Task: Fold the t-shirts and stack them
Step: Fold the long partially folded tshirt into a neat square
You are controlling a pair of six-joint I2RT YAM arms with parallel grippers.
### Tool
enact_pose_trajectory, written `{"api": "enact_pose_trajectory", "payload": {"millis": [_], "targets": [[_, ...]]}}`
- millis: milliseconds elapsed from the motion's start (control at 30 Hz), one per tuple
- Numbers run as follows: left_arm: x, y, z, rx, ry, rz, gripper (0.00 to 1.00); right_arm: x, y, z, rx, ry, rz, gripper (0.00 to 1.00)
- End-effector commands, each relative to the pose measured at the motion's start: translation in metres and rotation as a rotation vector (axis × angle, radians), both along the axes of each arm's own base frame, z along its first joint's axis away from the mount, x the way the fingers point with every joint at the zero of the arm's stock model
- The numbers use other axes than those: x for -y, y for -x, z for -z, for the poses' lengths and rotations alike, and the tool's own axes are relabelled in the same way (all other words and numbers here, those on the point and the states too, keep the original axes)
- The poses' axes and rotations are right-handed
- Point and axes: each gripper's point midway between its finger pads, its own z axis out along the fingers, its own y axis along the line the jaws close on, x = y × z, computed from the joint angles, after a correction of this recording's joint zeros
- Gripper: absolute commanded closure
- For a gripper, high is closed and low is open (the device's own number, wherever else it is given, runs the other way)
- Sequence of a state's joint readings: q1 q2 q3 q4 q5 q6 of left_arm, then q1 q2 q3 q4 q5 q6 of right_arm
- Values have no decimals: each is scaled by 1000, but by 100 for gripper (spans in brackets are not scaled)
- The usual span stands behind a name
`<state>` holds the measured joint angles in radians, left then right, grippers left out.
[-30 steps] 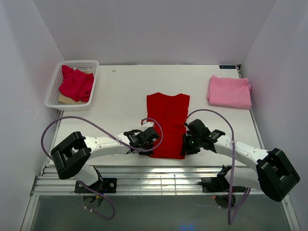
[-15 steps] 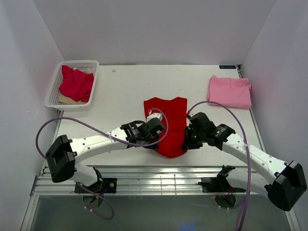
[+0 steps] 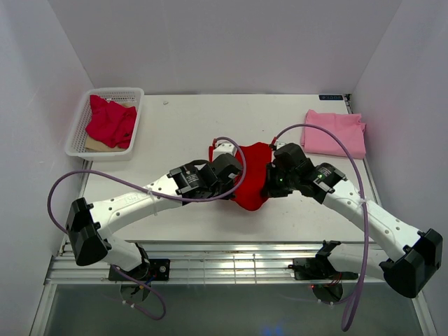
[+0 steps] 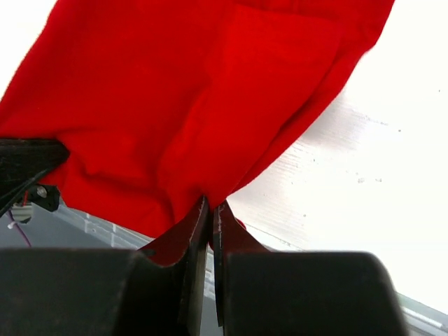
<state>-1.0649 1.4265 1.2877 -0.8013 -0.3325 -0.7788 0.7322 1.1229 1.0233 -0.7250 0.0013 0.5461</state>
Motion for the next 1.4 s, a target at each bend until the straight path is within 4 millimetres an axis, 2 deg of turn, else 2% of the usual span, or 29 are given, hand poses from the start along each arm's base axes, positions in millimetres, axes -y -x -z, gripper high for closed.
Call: {"api": "enact_pose_trajectory", "payload": {"millis": [0, 33, 67, 133, 167, 233, 433, 567, 600, 733, 767, 933, 1100, 1233, 1367], "targets": [[-9, 15, -11, -36, 70, -13, 100, 6, 11, -7, 0, -2, 3, 92], [-12, 19, -8, -49, 76, -16, 100, 9, 17, -1, -15, 4, 4, 92], [-17, 27, 3, -77, 63, -10, 100, 8, 26, -5, -31, -30, -5, 92], [-22, 35, 4, -93, 84, -15, 100, 11, 38, -3, -57, -27, -3, 92], [-24, 43, 11, -114, 78, -6, 100, 13, 44, -5, -65, -42, 8, 92], [-23, 54, 8, -121, 100, 10, 100, 14, 57, -3, -90, -37, -1, 92], [-23, 65, -4, -110, 86, 18, 100, 4, 83, -5, -138, -56, -18, 92], [-24, 59, -12, -84, 91, -8, 100, 1, 73, -5, -110, -29, 7, 92], [-24, 56, -14, -73, 89, -19, 100, 0, 65, -10, -76, -27, 26, 92], [-23, 34, -29, 12, 87, -86, 100, -1, 43, -21, 5, 10, 63, 92], [-23, 27, -31, 31, 82, -104, 100, -1, 38, -18, 12, 37, 64, 92], [-27, -5, -21, 64, 63, -148, 100, 5, 10, -22, 82, 107, 114, 92], [-29, -29, -12, 71, 99, -150, 100, 15, -18, -22, 145, 144, 154, 92], [-30, -51, -5, 96, 100, -144, 100, 23, -39, -14, 163, 155, 178, 92], [-23, -70, 4, 107, 106, -119, 100, 25, -53, -3, 167, 166, 181, 92]]}}
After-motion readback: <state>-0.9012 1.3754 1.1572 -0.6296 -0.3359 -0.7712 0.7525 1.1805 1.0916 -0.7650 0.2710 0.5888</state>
